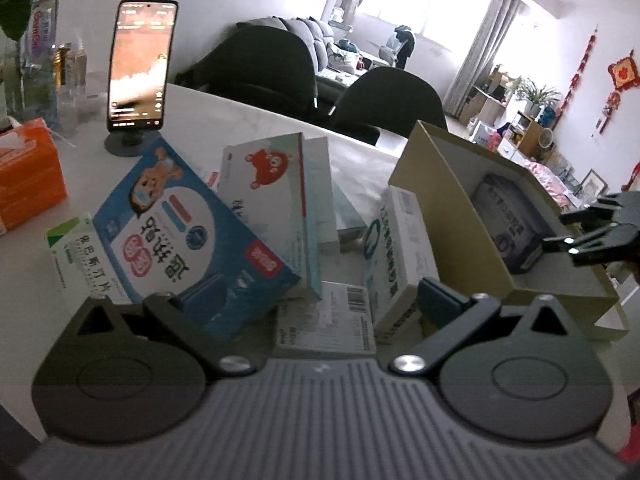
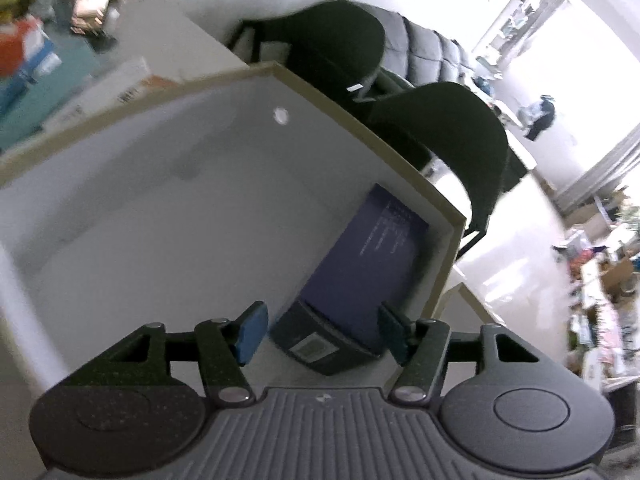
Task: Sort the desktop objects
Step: 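Lower the navy box into the tall cardboard box and open the right gripper, then withdraw the open right gripper from the cardboard box toward the table, then close the left gripper on the blue-and-white fever patch box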
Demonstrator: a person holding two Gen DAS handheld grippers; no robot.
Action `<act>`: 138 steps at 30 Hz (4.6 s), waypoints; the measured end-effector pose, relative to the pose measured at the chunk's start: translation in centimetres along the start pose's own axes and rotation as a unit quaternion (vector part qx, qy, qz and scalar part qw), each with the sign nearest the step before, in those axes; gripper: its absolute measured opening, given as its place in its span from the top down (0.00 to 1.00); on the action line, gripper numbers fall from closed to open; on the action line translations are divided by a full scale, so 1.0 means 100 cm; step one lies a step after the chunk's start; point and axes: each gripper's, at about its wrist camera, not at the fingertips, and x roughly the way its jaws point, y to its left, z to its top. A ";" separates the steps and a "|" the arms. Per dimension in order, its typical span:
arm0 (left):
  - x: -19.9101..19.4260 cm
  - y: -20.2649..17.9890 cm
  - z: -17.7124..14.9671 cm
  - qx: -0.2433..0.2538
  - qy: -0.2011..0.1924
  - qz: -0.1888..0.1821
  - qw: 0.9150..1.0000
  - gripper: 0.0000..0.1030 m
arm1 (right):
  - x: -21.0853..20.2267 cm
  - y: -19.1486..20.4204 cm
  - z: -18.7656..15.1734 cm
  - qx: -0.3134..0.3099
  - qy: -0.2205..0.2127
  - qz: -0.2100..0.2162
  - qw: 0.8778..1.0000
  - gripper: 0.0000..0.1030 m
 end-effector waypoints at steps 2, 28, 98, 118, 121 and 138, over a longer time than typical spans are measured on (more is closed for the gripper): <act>0.000 0.001 -0.001 -0.003 0.001 -0.002 1.000 0.00 | -0.015 -0.001 -0.003 0.005 -0.011 0.031 0.999 0.35; -0.020 -0.010 -0.017 0.062 0.006 0.053 0.997 0.00 | -0.075 0.047 0.007 -0.028 -0.049 0.211 0.976 0.56; 0.022 0.018 -0.038 0.168 -0.009 0.148 0.975 0.01 | -0.114 0.105 -0.042 0.156 -0.207 0.221 0.940 0.18; 0.036 0.012 -0.053 0.187 -0.055 0.185 0.963 0.38 | -0.102 0.127 -0.044 0.220 -0.214 0.269 0.913 0.16; 0.033 0.014 -0.056 0.179 -0.064 0.187 0.964 0.42 | -0.101 0.133 -0.038 0.220 -0.212 0.276 0.911 0.12; -0.002 0.056 -0.047 -0.002 -0.100 0.150 0.984 0.62 | -0.101 0.163 -0.014 0.205 -0.209 0.314 0.903 0.09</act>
